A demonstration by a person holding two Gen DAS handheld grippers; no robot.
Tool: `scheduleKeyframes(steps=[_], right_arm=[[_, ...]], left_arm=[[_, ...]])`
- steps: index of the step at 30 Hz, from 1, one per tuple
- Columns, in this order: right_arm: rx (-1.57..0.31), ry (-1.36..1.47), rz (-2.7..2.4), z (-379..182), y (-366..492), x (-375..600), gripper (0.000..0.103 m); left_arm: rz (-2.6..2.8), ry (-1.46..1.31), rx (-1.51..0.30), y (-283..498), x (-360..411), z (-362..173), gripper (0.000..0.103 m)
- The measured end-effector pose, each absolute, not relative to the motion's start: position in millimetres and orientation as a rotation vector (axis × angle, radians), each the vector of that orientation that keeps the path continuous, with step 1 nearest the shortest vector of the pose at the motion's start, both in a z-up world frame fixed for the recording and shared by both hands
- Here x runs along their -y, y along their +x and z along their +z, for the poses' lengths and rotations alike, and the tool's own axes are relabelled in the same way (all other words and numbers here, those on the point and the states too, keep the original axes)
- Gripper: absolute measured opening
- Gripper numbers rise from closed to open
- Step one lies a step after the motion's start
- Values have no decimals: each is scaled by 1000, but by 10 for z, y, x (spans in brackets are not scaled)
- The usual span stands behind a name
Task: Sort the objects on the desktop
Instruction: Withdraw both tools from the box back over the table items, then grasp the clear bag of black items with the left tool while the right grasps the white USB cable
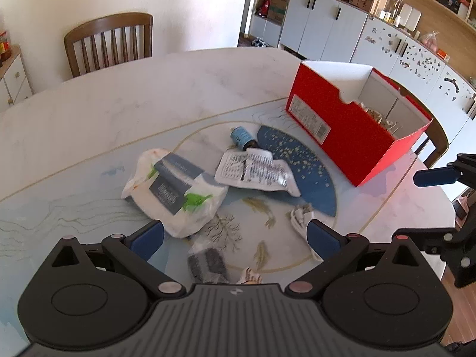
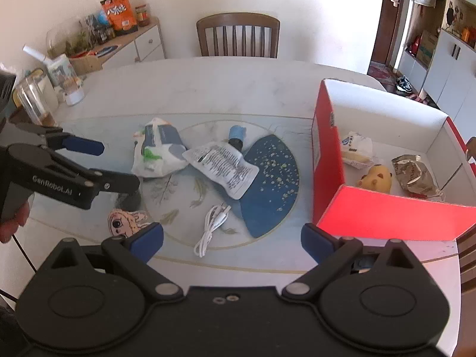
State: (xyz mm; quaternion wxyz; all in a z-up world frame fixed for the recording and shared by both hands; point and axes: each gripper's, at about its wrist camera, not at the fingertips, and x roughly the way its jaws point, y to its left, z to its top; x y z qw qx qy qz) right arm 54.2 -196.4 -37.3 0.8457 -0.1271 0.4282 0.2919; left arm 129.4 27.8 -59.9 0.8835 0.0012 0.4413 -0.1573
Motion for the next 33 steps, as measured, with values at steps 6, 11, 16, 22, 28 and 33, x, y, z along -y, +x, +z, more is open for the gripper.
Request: scheduleKeyframes(steps=[6, 11, 16, 22, 28, 33], right_arm=[[-901, -297, 575, -555, 507, 1804, 99], [-916, -314, 549, -723, 526, 1692, 96], [-934, -324, 537, -839, 556, 1622, 94], [-954, -336, 532, -965, 613, 1549, 93], [-981, -350, 534, -1102, 672, 1497, 86], [-1000, -352, 539, -1159, 707, 1474, 82]], left_arm=[[-309, 13, -945, 1300, -363, -773, 103], [-297, 10, -968, 1307, -404, -901, 103], [-277, -3, -992, 1347, -444, -1022, 103], [-251, 0, -1011, 1425, -459, -1130, 103], [-222, 12, -1016, 1481, -475, -1194, 103], [-216, 16, -1031, 1482, -508, -1240, 102]])
